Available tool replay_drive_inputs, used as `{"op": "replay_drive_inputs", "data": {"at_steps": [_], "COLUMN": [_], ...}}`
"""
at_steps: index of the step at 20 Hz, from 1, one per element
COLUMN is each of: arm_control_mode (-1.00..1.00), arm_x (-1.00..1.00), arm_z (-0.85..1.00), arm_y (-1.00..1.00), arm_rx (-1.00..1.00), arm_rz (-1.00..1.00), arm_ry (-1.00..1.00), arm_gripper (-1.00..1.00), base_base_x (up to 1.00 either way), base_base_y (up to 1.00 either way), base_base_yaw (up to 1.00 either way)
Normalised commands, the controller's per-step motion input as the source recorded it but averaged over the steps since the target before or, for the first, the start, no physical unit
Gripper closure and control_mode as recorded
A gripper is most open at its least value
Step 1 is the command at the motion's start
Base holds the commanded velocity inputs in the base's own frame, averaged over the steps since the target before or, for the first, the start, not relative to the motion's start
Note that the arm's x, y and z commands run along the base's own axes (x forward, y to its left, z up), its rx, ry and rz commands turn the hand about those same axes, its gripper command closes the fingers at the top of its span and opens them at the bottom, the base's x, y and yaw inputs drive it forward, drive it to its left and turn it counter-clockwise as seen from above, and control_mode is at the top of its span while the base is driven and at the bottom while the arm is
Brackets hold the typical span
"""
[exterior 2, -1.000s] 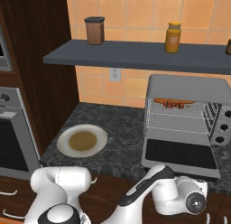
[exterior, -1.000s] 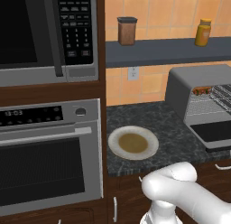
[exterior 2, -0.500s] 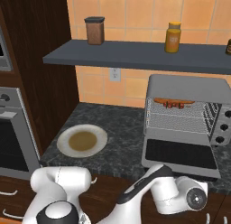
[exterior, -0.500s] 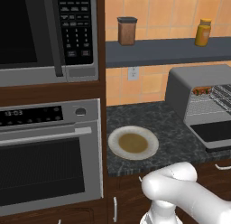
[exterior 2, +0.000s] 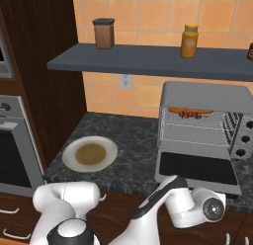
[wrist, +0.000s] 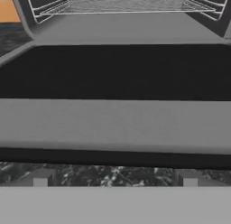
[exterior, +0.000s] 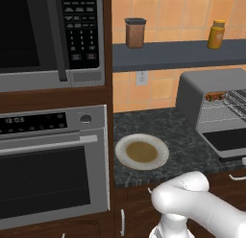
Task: Pick up the kebab skewer and baguette bread, and place them inside the toaster oven. Close the toaster oven door and start by setting the timer.
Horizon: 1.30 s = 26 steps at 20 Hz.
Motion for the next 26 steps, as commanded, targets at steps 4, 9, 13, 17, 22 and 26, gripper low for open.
{"op": "replay_drive_inputs", "data": {"at_steps": [4, 9, 13, 17, 22, 26], "arm_control_mode": [-1.00, -1.00, -1.00, -1.00, -1.00, -1.00], "arm_x": [0.04, 0.00, 0.04, 0.18, 0.35, 0.46], "arm_z": [-0.27, -0.22, -0.16, -0.19, -0.12, -0.11], "arm_y": [-0.07, -0.01, 0.00, 0.00, 0.00, 0.00], "arm_rx": [0.00, 0.00, 0.00, 0.00, 0.00, 0.00], "arm_rz": [0.00, 0.00, 0.00, 0.00, 0.00, 0.00], "arm_ry": [0.00, 0.01, 0.00, 0.00, 0.00, 0.00], "arm_gripper": [-1.00, -1.00, -1.00, -1.00, -1.00, -1.00], "base_base_x": [0.00, 0.00, 0.00, 0.00, 0.00, 0.00], "base_base_y": [0.00, 0.00, 0.00, 0.00, 0.00, 0.00], "base_base_yaw": [0.00, 0.00, 0.00, 0.00, 0.00, 0.00]}}
